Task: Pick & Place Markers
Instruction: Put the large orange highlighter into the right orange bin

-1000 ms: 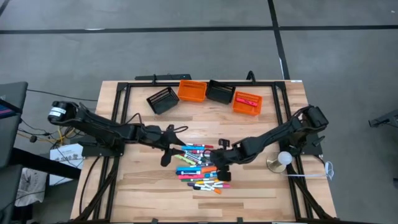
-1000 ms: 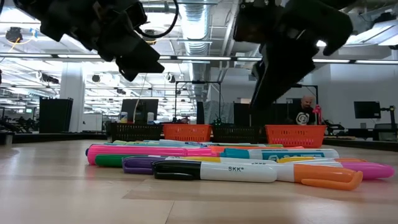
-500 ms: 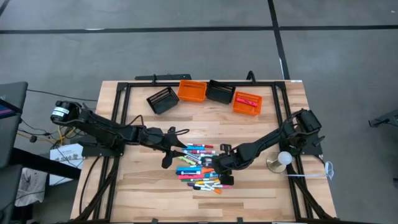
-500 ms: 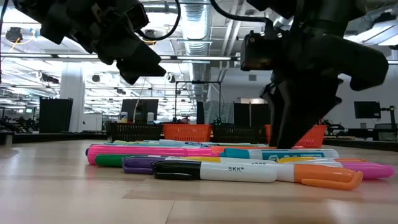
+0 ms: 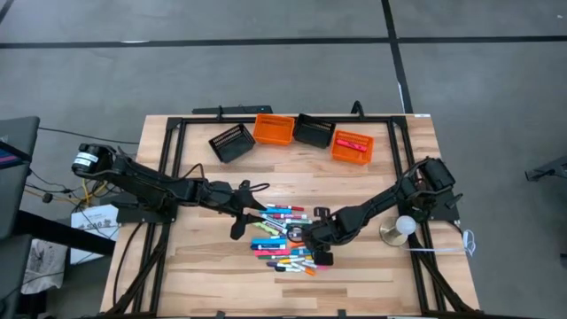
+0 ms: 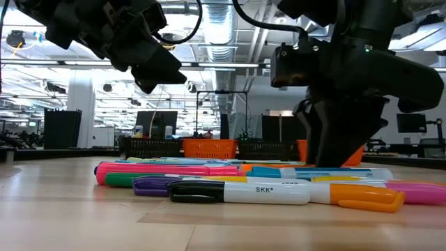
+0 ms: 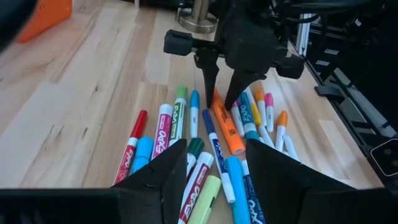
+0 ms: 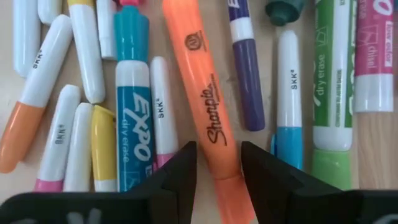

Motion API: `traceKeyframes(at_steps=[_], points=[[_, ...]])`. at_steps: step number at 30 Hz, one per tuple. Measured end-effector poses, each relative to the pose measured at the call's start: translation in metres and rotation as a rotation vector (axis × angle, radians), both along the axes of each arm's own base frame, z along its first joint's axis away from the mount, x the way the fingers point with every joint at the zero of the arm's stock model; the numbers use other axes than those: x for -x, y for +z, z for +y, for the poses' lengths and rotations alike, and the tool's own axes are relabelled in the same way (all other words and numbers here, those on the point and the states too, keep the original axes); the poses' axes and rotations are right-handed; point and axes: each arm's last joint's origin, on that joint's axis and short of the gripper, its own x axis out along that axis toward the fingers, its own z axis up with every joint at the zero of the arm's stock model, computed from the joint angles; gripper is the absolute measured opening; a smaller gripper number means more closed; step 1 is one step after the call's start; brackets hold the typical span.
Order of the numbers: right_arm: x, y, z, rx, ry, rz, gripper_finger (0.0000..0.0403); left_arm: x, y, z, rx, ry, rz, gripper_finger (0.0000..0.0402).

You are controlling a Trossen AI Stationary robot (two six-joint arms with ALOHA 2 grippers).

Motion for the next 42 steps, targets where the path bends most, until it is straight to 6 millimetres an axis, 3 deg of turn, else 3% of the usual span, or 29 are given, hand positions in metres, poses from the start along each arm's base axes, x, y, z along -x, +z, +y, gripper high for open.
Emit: traceKeyframes(at_steps=[9, 18, 42], points=[[0.000, 0.000, 0.001, -0.020, 0.006, 0.006, 0.0058, 0.000, 0.000, 0.000, 0.001, 0.000, -0.003, 0.0166], [0.001, 0.002, 0.001, -0.022, 0.008, 0.014, 0.0072, 0.000, 0.000, 0.000, 0.001, 0.000, -0.003, 0.0166], [0.000, 0.051, 0.000, 0.100, 0.008, 0.240, 0.0066, 0.000, 0.000, 0.000, 0.001, 0.000, -0.003, 0.0166]])
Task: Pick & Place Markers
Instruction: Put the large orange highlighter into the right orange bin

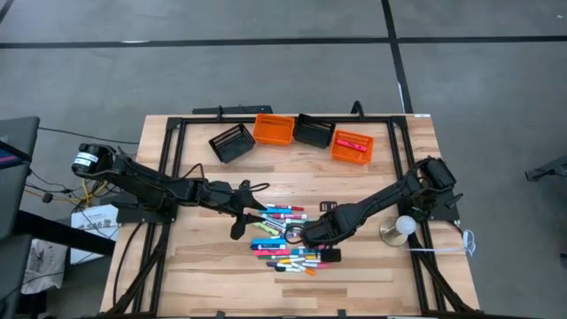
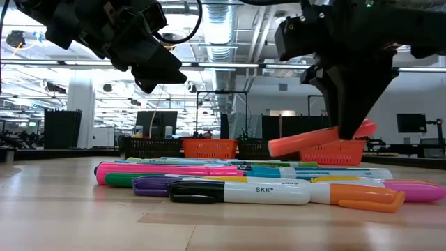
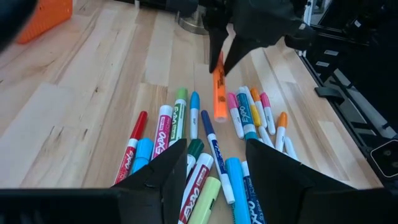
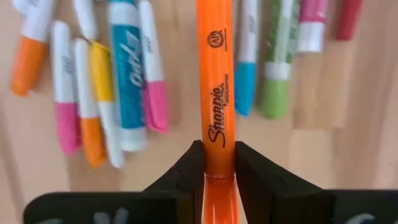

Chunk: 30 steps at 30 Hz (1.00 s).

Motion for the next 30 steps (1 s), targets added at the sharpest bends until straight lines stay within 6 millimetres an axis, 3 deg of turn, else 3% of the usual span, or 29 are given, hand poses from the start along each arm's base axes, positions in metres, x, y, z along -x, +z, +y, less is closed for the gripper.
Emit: traceKeyframes(at_steps=[6, 13, 23, 30], points=[[0.008, 0.004, -0.009, 0.132, 0.009, 0.065, 0.0066, 0.000, 0.000, 0.000, 0.000, 0.000, 0.000, 0.0166], [0.014, 0.022, -0.039, 0.203, -0.064, 0.042, 0.0066, 0.000, 0.000, 0.000, 0.000, 0.000, 0.000, 0.0166], [0.061, 0.062, -0.115, 0.285, -0.331, -0.134, 0.0066, 0.000, 0.000, 0.000, 0.000, 0.000, 0.000, 0.0166], [0.096, 0.048, -0.178, 0.293, -0.664, -0.239, 0.0066, 0.000, 0.000, 0.000, 0.000, 0.000, 0.000, 0.0166]])
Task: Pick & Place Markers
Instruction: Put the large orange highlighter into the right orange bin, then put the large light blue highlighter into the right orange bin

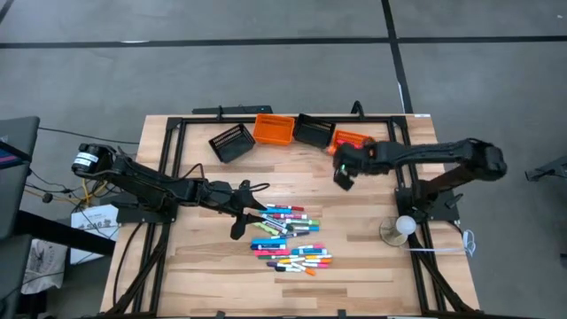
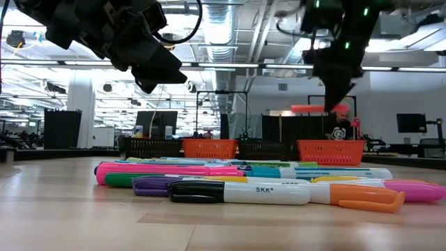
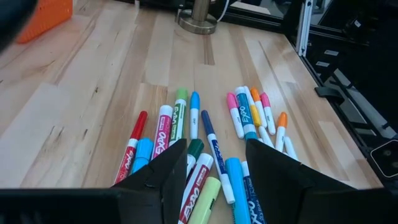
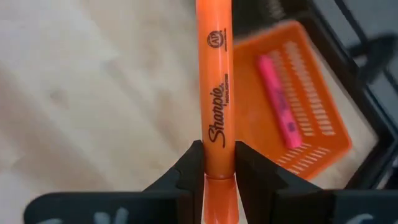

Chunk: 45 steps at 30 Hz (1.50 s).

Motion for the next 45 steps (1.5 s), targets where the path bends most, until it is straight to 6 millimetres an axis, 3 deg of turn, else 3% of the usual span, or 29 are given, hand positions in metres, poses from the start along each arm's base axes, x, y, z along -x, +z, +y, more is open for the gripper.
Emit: traceKeyframes(at_steps=[6, 12, 25, 37, 41, 45], points=[[0.020, -0.025, -0.043, -0.014, -0.231, 0.045, 0.0066, 0.000, 0.000, 0.000, 0.000, 0.000, 0.000, 0.0166], [0.022, -0.041, -0.060, 0.014, -0.288, 0.129, 0.0066, 0.000, 0.000, 0.000, -0.003, -0.001, -0.003, 0.0166], [0.015, -0.050, -0.063, 0.005, -0.243, 0.159, 0.0070, 0.000, 0.000, 0.000, -0.002, -0.001, -0.005, 0.0166], [0.014, -0.050, -0.064, 0.013, -0.294, 0.123, 0.0152, 0.000, 0.000, 0.000, -0.002, -0.001, -0.004, 0.0166], [0.014, -0.040, -0.060, 0.102, -0.339, 0.058, 0.0167, 0.000, 0.000, 0.000, -0.006, -0.002, -0.005, 0.0166], [0.012, -0.017, -0.044, 0.196, -0.330, -0.095, 0.0171, 0.000, 0.000, 0.000, -0.007, -0.003, -0.004, 0.0166]])
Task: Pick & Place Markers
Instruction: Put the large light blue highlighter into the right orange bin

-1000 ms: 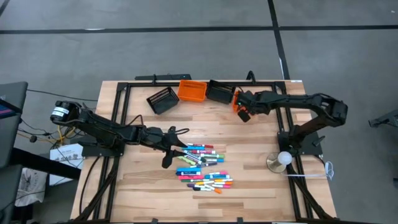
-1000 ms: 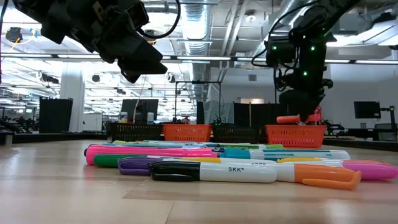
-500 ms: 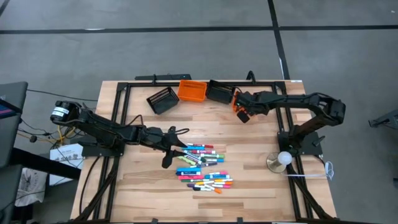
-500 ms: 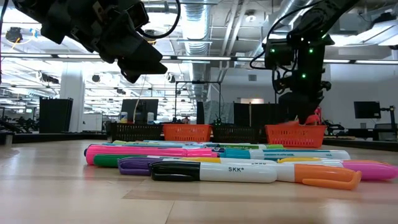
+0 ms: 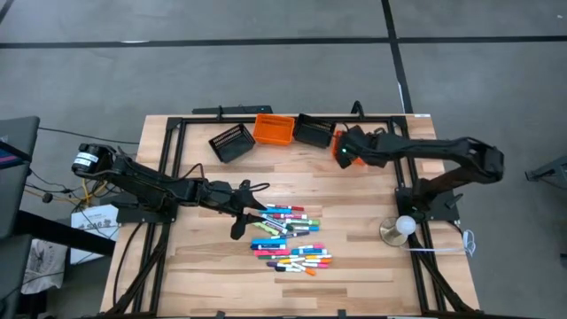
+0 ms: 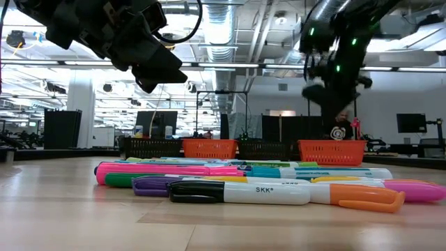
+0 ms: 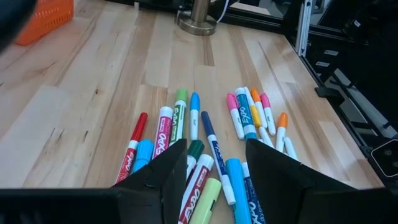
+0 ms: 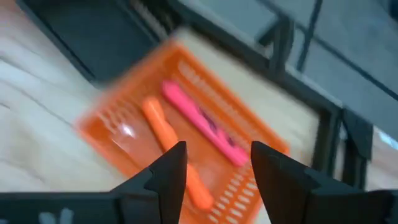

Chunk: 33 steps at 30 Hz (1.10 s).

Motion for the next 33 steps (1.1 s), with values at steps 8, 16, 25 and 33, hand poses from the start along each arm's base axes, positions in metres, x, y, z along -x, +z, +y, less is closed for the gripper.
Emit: traceKeyframes(at_steps=[8, 16, 25, 33], points=[[-0.003, 0.042, 0.058, 0.073, 0.262, -0.287, 0.0157, 0.005, -0.008, -0.005, -0.030, -0.030, 0.086, 0.0166], [0.001, 0.051, 0.108, 0.082, 0.467, -0.340, 0.0146, 0.013, -0.019, -0.007, -0.188, -0.061, 0.113, 0.0166], [-0.009, 0.033, 0.148, 0.112, 0.574, -0.298, 0.0150, 0.020, -0.032, 0.008, -0.266, 0.171, 0.152, 0.0166], [-0.013, 0.022, 0.164, 0.149, 0.560, -0.294, 0.0144, 0.013, -0.034, 0.021, -0.201, 0.241, 0.137, 0.0162]])
